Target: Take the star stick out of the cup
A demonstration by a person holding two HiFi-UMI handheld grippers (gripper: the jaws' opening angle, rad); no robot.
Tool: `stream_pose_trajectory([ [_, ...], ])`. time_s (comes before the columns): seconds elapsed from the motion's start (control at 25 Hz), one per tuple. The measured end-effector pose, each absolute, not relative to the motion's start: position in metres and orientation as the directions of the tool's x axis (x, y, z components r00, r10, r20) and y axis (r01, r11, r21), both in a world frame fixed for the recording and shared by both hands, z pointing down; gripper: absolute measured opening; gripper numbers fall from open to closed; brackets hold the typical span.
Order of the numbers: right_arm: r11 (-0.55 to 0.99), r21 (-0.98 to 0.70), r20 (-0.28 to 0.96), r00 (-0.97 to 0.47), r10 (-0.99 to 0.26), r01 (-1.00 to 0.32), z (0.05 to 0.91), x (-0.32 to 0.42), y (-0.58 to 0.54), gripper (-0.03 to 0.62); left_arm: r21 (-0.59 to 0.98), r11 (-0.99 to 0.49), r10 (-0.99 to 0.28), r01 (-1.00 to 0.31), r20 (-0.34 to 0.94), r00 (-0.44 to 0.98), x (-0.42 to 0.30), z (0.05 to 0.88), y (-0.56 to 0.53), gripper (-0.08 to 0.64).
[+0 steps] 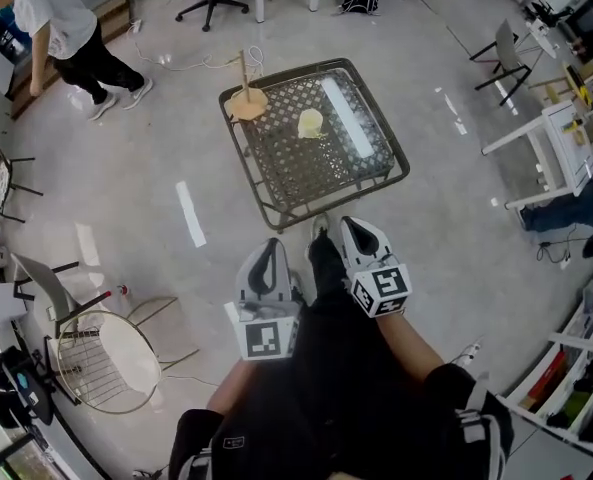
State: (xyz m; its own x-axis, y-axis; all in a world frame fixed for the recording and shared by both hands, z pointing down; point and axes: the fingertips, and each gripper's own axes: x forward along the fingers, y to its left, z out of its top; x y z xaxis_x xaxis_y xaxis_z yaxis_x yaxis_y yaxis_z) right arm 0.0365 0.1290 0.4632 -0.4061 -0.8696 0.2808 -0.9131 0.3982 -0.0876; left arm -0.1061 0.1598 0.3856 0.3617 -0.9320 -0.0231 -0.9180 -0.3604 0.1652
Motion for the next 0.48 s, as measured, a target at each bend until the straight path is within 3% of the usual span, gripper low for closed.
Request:
stream_pose_trajectory([
  [0.48,0.456,0.015,0.352,-0.422,-0.835,-0.890,0.489,0.036,0.045,0.010,0.171,-0.353,-0.934,-0.920,-0.011,0.356,-0.096,0.386,0.089,0.015],
])
